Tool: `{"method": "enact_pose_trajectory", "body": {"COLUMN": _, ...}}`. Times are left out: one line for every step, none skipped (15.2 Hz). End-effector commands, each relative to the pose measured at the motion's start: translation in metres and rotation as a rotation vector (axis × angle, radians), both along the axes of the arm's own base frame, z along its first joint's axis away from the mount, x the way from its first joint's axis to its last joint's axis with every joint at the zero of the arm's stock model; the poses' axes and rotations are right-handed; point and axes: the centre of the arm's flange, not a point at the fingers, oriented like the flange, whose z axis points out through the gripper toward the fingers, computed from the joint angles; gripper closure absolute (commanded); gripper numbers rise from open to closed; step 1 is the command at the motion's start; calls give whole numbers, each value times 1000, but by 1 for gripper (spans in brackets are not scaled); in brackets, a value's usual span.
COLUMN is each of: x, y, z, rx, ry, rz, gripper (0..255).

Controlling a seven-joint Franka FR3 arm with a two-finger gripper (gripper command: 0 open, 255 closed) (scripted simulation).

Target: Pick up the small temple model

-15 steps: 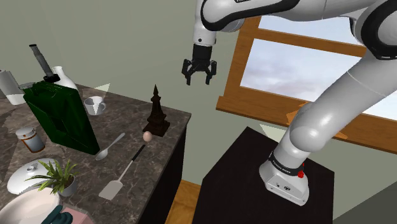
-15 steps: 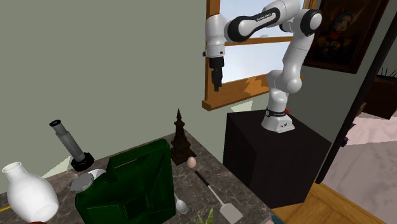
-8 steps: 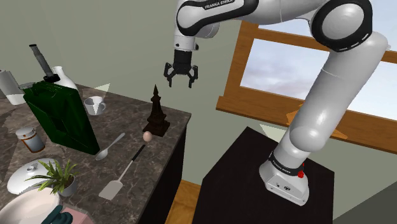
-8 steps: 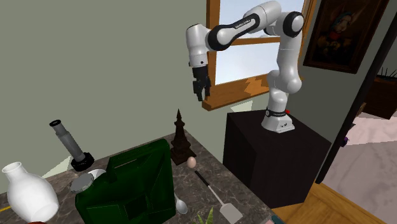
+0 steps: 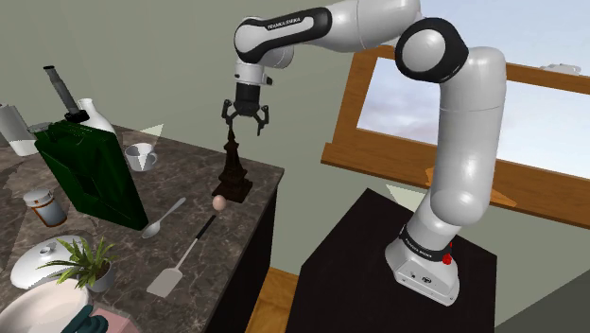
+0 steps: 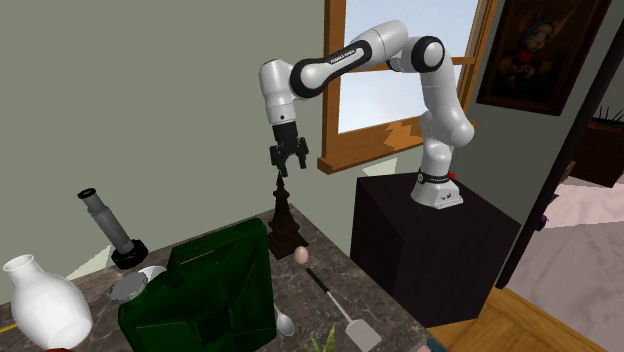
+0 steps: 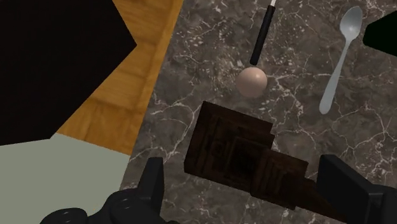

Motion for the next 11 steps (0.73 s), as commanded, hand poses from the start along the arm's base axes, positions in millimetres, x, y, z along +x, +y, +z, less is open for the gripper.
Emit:
{"method": "enact_pose_trajectory", "body": {"x": 24, "y": 0, "z": -13, "rx": 13, "ry": 19, "rz": -48, "gripper": 0}}
{"method": "enact_pose_trajectory", "body": {"x": 36, "y": -1, "z": -21, "rx": 19, "ry": 28, "rz": -70, "gripper": 0}}
{"method": "enact_pose_trajectory", "body": {"x": 47, "y": -3, "z": -28, "rx": 25, "ry": 37, "rz": -93, "gripper": 0}}
{"method": "enact_pose_trajectory", "body": {"x": 55, "y": -4, "z": -33, "rx": 30, "ry": 44, "rz": -109, "gripper": 0}}
{"method": "enact_pose_trajectory", "body": {"x": 55, "y": -4, "z": -39, "rx": 30, "ry": 44, "rz": -109, "gripper": 0}}
{"method": "enact_pose_trajectory", "body": {"x": 55, "y": -4, "z": -44, "rx": 30, "ry": 44, "rz": -109, "gripper": 0}}
{"method": "enact_pose_trajectory", "body": {"x": 55, "y": -4, "z": -49, "rx": 30, "ry": 44, "rz": -109, "gripper": 0}}
{"method": "enact_pose_trajectory", "body": {"x": 55, "y": -4, "z": -54, "rx": 30, "ry": 44, "rz": -109, "gripper": 0}}
{"method": "enact_pose_trajectory", "body": {"x": 55, "y": -4, "z": -60, "rx": 30, "ry": 44, "rz": -109, "gripper": 0}}
{"method": "enact_pose_trajectory", "body": {"x": 55, "y": -4, "z": -65, "rx": 30, "ry": 44, "rz": -109, "gripper": 0}}
{"method": "enact_pose_trajectory", "body": {"x": 55, "y": -4, "z": -70, "rx": 30, "ry": 44, "rz": -109, "gripper": 0}}
